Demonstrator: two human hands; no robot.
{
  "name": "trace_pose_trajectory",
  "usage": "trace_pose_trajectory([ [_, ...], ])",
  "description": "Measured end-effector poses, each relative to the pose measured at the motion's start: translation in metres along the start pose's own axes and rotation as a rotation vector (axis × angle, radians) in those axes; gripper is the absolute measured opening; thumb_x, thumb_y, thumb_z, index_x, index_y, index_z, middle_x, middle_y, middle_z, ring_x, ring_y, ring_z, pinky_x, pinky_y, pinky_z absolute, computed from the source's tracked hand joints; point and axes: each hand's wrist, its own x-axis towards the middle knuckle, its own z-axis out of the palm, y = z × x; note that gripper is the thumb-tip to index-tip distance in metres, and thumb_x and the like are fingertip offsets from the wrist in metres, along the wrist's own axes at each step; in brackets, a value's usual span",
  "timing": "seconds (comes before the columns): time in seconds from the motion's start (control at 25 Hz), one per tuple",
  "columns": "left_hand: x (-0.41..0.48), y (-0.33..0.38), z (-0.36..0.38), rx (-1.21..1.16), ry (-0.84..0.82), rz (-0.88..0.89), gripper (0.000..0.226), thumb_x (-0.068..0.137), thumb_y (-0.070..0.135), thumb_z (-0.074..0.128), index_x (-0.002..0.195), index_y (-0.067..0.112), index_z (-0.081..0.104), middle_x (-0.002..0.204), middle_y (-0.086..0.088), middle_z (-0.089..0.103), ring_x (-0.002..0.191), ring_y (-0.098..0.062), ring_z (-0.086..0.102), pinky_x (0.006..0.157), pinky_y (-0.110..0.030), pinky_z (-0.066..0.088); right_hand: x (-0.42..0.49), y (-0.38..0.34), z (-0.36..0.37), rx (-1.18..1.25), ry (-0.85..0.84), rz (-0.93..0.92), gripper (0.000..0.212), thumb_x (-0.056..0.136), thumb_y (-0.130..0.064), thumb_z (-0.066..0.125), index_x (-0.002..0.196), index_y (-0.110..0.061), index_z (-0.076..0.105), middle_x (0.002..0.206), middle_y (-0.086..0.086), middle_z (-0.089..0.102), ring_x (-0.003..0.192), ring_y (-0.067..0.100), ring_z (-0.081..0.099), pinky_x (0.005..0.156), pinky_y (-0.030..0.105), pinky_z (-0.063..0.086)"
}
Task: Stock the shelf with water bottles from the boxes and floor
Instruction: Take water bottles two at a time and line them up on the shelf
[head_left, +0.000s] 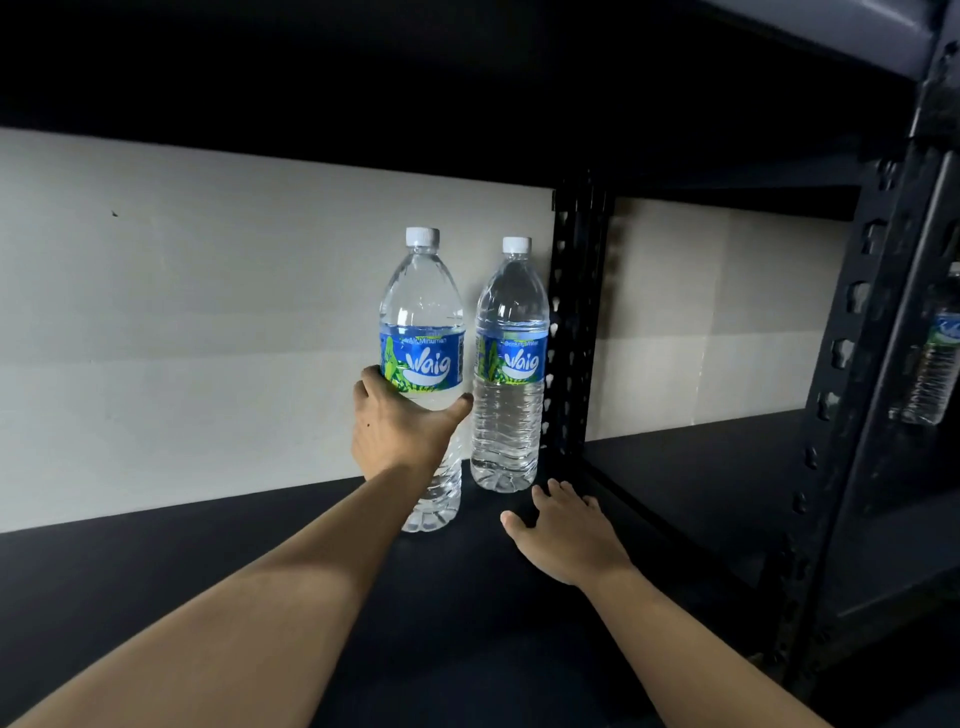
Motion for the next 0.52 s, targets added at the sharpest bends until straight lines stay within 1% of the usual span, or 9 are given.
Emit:
trace_pose_trajectory([
  [0.16, -0.003, -0.007, 0.000, -0.006, -0.055, 0.036, 0.092, 0.059, 0.059, 0.081, 0.127, 0.014, 0.037, 0.125, 0.000, 0.048, 0.111, -0.025, 0.055, 0.077, -0.033, 0.039, 0.000, 0.000, -0.002, -0.008, -0.020, 0.001, 0.075, 0.097, -0.058, 0.029, 0.155, -0.011, 0.025, 0.163, 0.009, 0.015, 0.151, 0.021, 0.007, 0.121, 0.042, 0.006],
  [0.28, -0.018, -0.024, -0.002, 0.038, -0.155, 0.010, 0.109, 0.059, 0.055, 0.084, 0.141, 0.016, 0.023, 0.140, 0.001, 0.040, 0.121, -0.027, 0.053, 0.087, -0.040, 0.045, -0.003, -0.002, -0.004, -0.031, 0.011, -0.005, 0.073, 0.097, -0.058, 0.032, 0.152, -0.010, 0.032, 0.161, 0.008, 0.023, 0.150, 0.021, 0.014, 0.119, 0.042, 0.011],
  [0.32, -0.026, -0.033, -0.002, 0.052, -0.188, -0.014, 0.108, 0.060, 0.051, 0.085, 0.140, 0.016, 0.023, 0.142, 0.000, 0.040, 0.121, -0.029, 0.053, 0.089, -0.041, 0.045, -0.004, -0.003, -0.004, -0.039, 0.032, -0.007, 0.072, 0.096, -0.058, 0.033, 0.150, -0.010, 0.036, 0.159, 0.007, 0.027, 0.148, 0.022, 0.018, 0.118, 0.042, 0.014],
  [0.4, -0.038, -0.050, -0.002, 0.042, -0.219, -0.051, 0.094, 0.061, 0.046, 0.085, 0.131, 0.017, 0.030, 0.136, -0.001, 0.046, 0.118, -0.030, 0.054, 0.087, -0.038, 0.043, -0.005, -0.004, -0.004, -0.060, 0.063, -0.003, 0.071, 0.095, -0.060, 0.035, 0.147, -0.012, 0.041, 0.157, 0.005, 0.033, 0.147, 0.021, 0.023, 0.118, 0.044, 0.016],
  [0.52, -0.042, -0.061, 0.000, -0.030, -0.206, -0.079, 0.080, 0.062, 0.043, 0.086, 0.123, 0.018, 0.039, 0.127, -0.001, 0.055, 0.115, -0.026, 0.055, 0.086, -0.035, 0.044, -0.004, -0.004, -0.004, -0.066, 0.064, 0.006, 0.070, 0.094, -0.061, 0.035, 0.145, -0.014, 0.043, 0.155, 0.004, 0.035, 0.146, 0.022, 0.025, 0.117, 0.047, 0.017],
])
